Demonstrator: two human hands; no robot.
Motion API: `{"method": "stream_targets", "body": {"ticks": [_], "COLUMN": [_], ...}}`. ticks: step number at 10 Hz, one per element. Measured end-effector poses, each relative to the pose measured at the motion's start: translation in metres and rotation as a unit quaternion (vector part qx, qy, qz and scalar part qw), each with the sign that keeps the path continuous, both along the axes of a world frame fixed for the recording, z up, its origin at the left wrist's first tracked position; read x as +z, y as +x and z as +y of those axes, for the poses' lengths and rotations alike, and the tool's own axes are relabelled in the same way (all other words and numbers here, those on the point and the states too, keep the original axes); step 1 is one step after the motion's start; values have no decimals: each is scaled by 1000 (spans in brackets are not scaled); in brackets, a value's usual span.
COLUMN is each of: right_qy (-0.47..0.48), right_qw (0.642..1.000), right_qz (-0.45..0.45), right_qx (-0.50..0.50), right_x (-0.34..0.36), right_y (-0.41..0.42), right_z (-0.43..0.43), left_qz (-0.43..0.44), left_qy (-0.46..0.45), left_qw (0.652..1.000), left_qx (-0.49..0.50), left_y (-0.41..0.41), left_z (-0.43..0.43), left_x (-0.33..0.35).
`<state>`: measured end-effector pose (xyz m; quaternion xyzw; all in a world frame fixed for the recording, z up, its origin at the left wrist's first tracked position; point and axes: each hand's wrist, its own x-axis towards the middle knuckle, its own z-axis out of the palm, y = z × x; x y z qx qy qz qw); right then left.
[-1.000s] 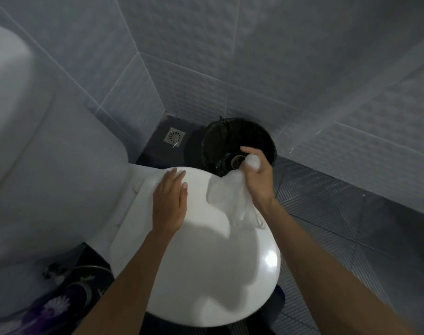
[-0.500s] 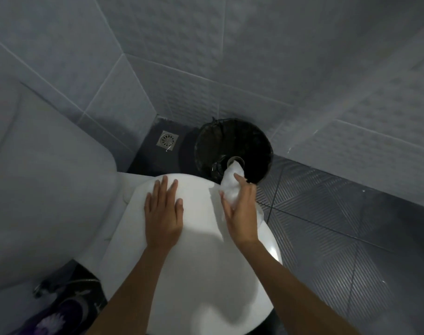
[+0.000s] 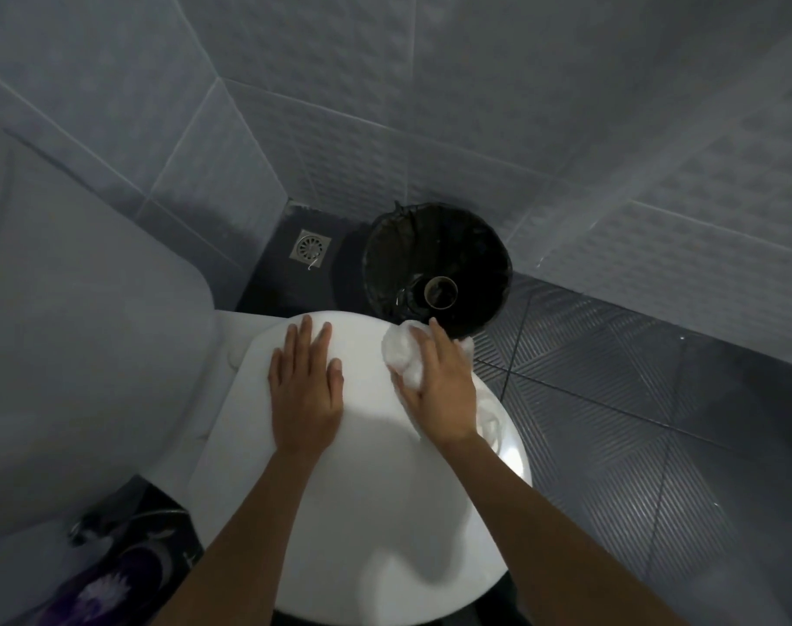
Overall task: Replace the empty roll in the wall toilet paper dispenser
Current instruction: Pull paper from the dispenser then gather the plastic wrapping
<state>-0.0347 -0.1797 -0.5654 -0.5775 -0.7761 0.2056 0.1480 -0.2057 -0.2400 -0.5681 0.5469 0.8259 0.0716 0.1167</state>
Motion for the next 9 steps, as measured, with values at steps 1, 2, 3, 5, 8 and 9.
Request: {"method": "stream_targets", "body": {"ticks": [1, 2, 3, 5, 8, 9], "right_qy": [17, 22, 12, -79, -195, -269], "right_qw": [1000, 999, 998, 955, 977, 957], "right_qz": [1, -22, 51, 264, 53, 28], "right_qx": [24, 25, -20, -105, -70, -108], "right_x": [6, 17, 31, 35, -23, -19], "right_y": [0, -1, -6, -25, 6, 10], "right_z": [25, 66, 99, 152, 164, 157], "left_qz": [5, 13, 17, 12, 2, 1], "left_qy": [-2, -7, -10, -10, 18, 21], "left_qw": [1000, 1000, 1000, 1000, 1000, 1000], "left_qx": [-1, -3, -1, -1, -1, 2], "left_y": [1, 0, 0, 1, 0, 0], "left_z": [-1, -1, 2, 1, 3, 4], "left_x": [-1, -2, 0, 3, 2, 4]}}
